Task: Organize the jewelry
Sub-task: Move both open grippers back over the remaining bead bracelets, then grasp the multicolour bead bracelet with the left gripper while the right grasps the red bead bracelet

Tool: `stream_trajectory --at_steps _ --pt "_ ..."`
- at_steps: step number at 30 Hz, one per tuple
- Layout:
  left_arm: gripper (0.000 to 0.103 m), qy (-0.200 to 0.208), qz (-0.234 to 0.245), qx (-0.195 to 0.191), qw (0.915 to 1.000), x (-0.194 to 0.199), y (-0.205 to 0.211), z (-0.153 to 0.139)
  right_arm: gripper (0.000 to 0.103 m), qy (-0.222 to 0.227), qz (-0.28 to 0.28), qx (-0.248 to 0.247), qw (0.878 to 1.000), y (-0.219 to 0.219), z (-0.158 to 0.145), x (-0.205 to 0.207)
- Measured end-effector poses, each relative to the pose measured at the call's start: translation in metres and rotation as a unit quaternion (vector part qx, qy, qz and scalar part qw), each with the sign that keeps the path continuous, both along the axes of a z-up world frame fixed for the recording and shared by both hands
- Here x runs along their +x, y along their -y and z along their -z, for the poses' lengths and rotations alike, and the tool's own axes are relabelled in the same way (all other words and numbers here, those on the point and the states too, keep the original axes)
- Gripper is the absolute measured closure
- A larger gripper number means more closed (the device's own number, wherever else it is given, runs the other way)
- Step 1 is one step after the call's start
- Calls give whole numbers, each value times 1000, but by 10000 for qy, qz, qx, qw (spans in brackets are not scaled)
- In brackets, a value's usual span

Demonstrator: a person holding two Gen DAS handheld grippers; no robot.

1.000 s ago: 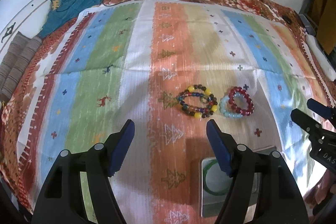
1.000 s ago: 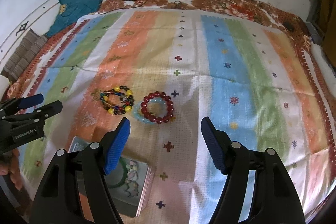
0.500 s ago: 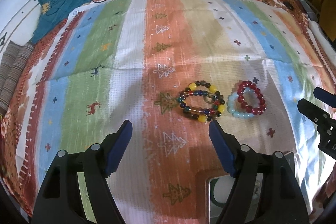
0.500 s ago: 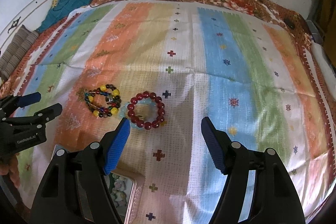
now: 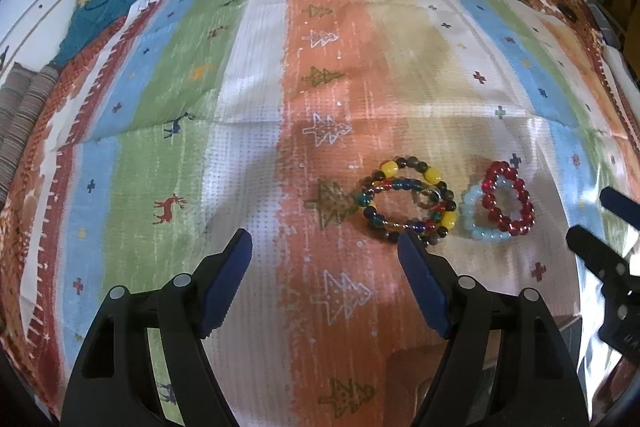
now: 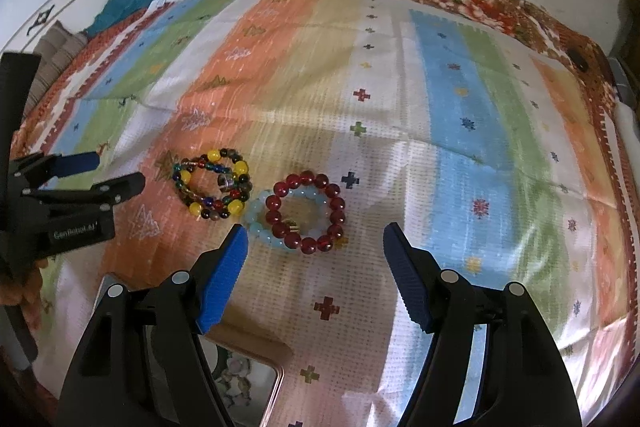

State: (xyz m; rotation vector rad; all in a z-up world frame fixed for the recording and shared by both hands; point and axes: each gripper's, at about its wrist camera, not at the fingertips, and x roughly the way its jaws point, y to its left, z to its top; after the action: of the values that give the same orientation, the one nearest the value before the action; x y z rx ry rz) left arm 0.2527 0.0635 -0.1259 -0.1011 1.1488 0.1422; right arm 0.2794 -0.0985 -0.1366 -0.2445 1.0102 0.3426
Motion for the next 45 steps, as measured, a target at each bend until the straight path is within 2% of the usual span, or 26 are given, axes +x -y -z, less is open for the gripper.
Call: stream_trajectory --at_steps 4,8,14,21,27,30,32,35,40,43,45 --pt "28 -55 -58 -102 9999 7 -5 6 33 -135 -92 20 9999 -6 9 4" --pt "28 -110 -140 -383 9991 13 -12 11 33 -288 -106 9 9995 -9 19 10" --pt "28 -148 -31 -183 9997 22 -8 13 33 -330 -226 -78 9992 -19 24 13" --pt "29 -252 18 -198 9995 34 -5 23 33 -408 -282 -170 9986 -24 32 20" --pt "34 -278 63 -219 9994 40 -3 27 33 -499 -361 -198 9979 -29 40 24" --pt "36 -307 101 -232 9992 43 -2 30 41 -556 -409 -214 9974 -33 43 26" --pt "38 -339 118 -212 9991 44 -1 32 42 -616 -428 -235 9969 -36 46 27" --pt "41 -412 172 -133 9989 46 0 37 49 -654 -405 -319 9965 -38 51 29" --pt "51 -437 293 -91 9986 48 3 40 59 -736 -422 -330 9958 -39 56 32" --pt "60 -449 342 -155 9983 49 4 41 68 -761 -435 -368 9955 -39 59 33" --pt "72 -427 399 -191 9981 50 7 42 74 -765 -451 -349 9954 -39 59 33"
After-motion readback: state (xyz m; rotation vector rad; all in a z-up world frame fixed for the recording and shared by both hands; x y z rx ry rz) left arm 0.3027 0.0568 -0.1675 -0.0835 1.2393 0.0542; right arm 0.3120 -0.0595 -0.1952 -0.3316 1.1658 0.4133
